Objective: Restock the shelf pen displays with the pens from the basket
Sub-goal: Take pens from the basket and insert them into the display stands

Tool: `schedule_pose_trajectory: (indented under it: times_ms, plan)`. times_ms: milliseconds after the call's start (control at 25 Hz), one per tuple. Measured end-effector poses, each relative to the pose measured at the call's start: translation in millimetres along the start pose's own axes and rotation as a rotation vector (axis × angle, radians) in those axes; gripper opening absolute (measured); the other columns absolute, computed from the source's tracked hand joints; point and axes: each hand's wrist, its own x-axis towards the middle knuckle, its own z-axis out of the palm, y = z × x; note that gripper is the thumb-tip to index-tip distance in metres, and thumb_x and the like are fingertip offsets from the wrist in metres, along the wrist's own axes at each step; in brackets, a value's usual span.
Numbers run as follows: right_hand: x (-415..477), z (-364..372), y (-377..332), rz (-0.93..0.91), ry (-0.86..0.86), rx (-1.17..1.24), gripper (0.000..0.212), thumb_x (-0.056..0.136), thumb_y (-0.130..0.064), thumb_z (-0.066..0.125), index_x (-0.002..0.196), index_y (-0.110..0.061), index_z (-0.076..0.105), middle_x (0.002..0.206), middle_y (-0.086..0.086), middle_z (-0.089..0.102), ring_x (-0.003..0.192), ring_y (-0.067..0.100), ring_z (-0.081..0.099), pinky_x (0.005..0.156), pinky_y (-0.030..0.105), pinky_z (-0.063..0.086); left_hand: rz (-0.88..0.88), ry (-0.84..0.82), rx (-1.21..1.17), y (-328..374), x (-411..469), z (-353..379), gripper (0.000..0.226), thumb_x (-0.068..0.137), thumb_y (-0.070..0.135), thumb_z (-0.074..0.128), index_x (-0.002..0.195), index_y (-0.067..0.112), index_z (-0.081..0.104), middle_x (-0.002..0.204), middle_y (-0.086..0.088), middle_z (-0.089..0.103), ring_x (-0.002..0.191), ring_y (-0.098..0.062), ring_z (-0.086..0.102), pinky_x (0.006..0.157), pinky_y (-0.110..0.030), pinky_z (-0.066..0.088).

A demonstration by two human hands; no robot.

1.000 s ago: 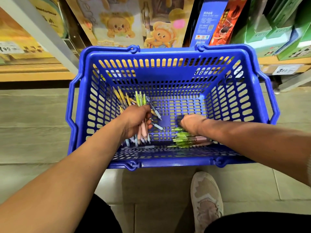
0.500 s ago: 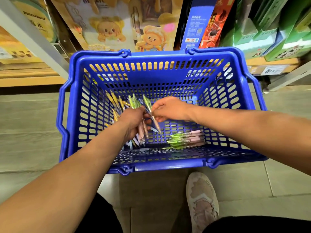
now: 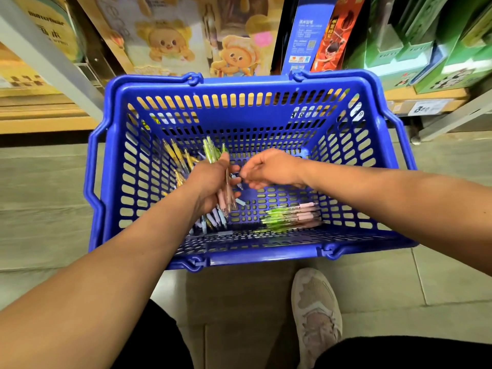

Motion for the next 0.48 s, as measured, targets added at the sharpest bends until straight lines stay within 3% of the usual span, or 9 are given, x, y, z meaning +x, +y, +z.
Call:
schedule_pose_trajectory:
  times_ms: [40,120,200,280,360,480]
  plan:
    - [-1.3,-3.5,8.3,0.016,-0.001,-0.273,0.011,0.095,-0.016,0.067,0.102,-0.017,0.075,0.095,-0.001,0.078,0.09,0.014,0.074,0.086,0.026,0.058,0.008,0.013,-0.015,0.1,1.0,-0.2,0.034,0.106,0.035,0.051,0.118,0.004,0.05,0.094,-0.007,0.075,0.08,-0.022,0.071,0.078,-0.054,0.061]
    - [-4.0,-5.1,27.8,0.078,-0.093,-0.826,0.019,0.097,-0.018,0.061,0.112,-0.022,0.073,0.109,-0.004,0.073,0.103,0.015,0.069,0.093,0.027,0.053,0.0,0.008,-0.06,-0.2,1.4,-1.8,0.028,0.105,0.033,0.053,0.112,0.006,0.052,0.081,-0.004,0.073,0.071,-0.018,0.07,0.077,-0.049,0.061]
    - [-8.3,-4.8,46.7,0.153,-0.256,-1.161,0.025,0.098,-0.011,0.056,0.119,-0.019,0.068,0.114,0.001,0.07,0.103,0.019,0.068,0.093,0.031,0.056,-0.021,-0.025,-0.077,0.9,1.0,-4.9,0.025,0.102,0.031,0.059,0.103,0.006,0.056,0.068,-0.001,0.063,0.061,-0.014,0.064,0.074,-0.044,0.062]
    - [-14.1,-10.7,62.8,0.191,-0.346,-1.326,0.025,0.097,-0.006,0.054,0.116,-0.015,0.067,0.106,0.005,0.07,0.092,0.022,0.068,0.087,0.036,0.059,-0.036,-0.041,-0.054,2.0,1.5,-7.5,0.026,0.099,0.026,0.064,0.106,0.003,0.056,0.066,-0.002,0.057,0.056,-0.014,0.059,0.068,-0.041,0.062]
    - [-15.8,-16.1,74.2,0.162,-0.304,-1.362,0.019,0.094,-0.005,0.056,0.108,-0.013,0.067,0.093,0.005,0.067,0.082,0.024,0.065,0.078,0.036,0.059,-0.047,-0.051,-0.028,2.6,0.6,-7.8,0.026,0.098,0.025,0.065,0.108,0.003,0.055,0.065,-0.003,0.055,0.054,-0.016,0.056,0.064,-0.038,0.06]
    - [-13.6,-12.0,76.8,0.209,-0.33,-1.444,0.013,0.091,-0.002,0.057,0.091,-0.013,0.063,0.085,0.003,0.065,0.071,0.019,0.057,0.068,0.031,0.054,-0.047,-0.053,-0.029,4.3,-2.0,-6.7,0.02,0.099,0.024,0.065,0.093,0.007,0.058,0.061,-0.002,0.055,0.054,-0.016,0.055,0.064,-0.035,0.058]
